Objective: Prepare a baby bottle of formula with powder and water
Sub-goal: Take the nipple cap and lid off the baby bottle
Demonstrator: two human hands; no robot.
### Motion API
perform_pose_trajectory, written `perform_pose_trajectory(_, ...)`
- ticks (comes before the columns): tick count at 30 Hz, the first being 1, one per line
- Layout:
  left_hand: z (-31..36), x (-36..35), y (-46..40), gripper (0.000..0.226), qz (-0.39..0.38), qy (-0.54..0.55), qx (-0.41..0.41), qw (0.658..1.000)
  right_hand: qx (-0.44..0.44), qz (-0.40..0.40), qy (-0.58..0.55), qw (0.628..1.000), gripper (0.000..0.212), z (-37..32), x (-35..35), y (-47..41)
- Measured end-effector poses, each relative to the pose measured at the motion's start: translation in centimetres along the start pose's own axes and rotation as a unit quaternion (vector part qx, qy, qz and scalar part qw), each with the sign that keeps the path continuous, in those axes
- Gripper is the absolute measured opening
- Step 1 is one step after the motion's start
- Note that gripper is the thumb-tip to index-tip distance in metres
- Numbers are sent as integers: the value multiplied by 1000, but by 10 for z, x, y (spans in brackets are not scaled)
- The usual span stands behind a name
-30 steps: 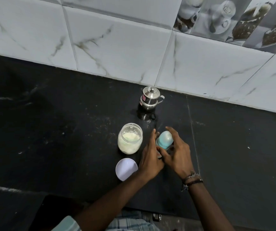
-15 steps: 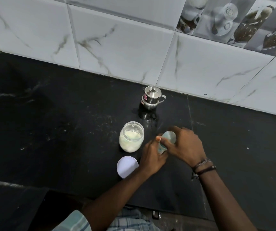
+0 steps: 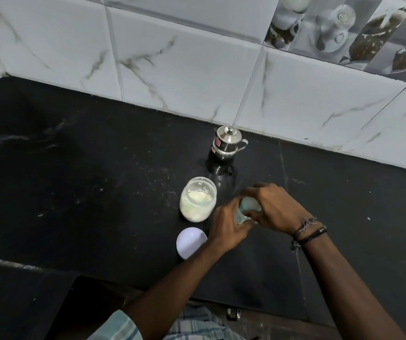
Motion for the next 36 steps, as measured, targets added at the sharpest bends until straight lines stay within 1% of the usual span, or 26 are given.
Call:
perform_pose_trajectory(2, 1, 1, 1, 43, 8, 1, -8, 1000, 14, -5, -9, 1000, 42, -1, 1, 1)
perform_pose_trajectory(5, 0, 3, 1, 44, 11, 5, -16, 1000, 14, -9, -22, 1000, 43, -2, 0, 0)
perform_pose_trajectory(7, 2, 2, 1, 45, 10, 11, -23, 1000, -8, -11, -29, 999, 44, -1, 1, -1)
perform_pose_trajectory(9, 6, 3, 2, 49, 17, -1, -35, 999, -49, 1, -35, 998, 46, 5, 4, 0)
perform_pose_trajectory(11, 9, 1, 4, 52, 17, -8, -42, 999, -74, 11, -35, 997, 43, 8, 5, 1)
perform_pose_trajectory(14, 8, 2, 4, 51, 24, -8, -36, 999, -79, 3, -25, 997, 36, 3, 4, -2)
perform_pose_trajectory(17, 7, 4, 4, 47, 32, 5, -39, 999, -87, 2, -22, 996, 36, 3, 7, -5)
perform_pose_trajectory(22, 5, 2, 6, 40, 44, 18, -48, 998, -78, 1, -27, 997, 38, 3, 10, -3)
perform_pose_trajectory(27, 2, 2, 1, 33, 31, 28, -42, 998, -47, -8, -18, 999, 35, 0, 10, -2)
perform_pose_trajectory(32, 4, 4, 1, 24, 38, 40, -47, 997, -18, -3, -23, 1000, 33, -5, 11, 2)
perform_pose_trajectory(36, 1, 3, 1, 26, 30, 52, -45, 997, -7, -2, -27, 1000, 35, -10, 10, 12)
Point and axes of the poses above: each hand's wrist, its own y-axis away from the middle knuckle, its own x-axis out of the back of the hand, z = x × y, the point moved 10 cm from there along -y, towards the middle knuckle, and after that the axes turned 13 degrees about -z, right-handed, at the moved point
